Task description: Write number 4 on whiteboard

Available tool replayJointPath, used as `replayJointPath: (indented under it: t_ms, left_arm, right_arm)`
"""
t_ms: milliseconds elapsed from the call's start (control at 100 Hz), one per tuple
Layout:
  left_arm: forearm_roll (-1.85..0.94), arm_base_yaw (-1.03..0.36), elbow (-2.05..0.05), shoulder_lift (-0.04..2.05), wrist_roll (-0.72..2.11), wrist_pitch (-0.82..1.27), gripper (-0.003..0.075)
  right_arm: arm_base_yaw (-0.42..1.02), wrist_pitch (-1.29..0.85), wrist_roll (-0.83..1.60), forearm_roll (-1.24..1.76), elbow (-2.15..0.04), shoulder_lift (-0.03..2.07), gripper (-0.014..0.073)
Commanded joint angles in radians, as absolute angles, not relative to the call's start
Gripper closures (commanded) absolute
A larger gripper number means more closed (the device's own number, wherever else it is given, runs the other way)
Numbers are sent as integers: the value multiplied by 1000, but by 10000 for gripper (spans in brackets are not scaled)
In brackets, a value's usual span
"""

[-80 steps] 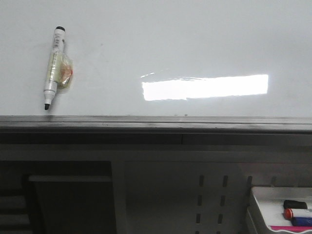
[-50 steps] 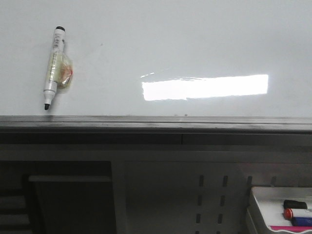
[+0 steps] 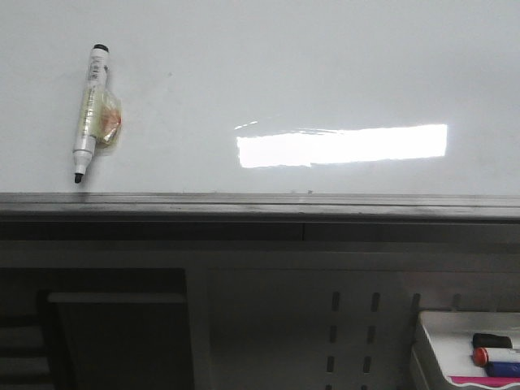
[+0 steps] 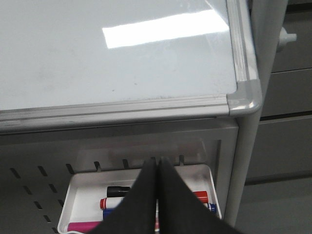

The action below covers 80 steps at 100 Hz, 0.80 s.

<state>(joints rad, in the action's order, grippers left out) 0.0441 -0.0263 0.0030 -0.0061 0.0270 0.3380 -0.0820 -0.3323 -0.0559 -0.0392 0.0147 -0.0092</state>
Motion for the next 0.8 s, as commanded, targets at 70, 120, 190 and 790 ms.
replayJointPath:
  t_ms: [70,120,190,790]
  left_arm:
    - [52,-25,37,-30,15,283,741]
    - [52,-25,37,-30,15,283,741]
    - [52,-25,37,-30,15,283,741]
    - [29,-25,37,-30,15,194,741]
  right_arm:
    - [-90,-315,-53,-40,36,-25,652]
    - [-90,-315,-53,-40,36,-25,652]
    - [-90,-315,-53,-40,36,-25,652]
    - [-90,-44,-53,-40,36,-25,652]
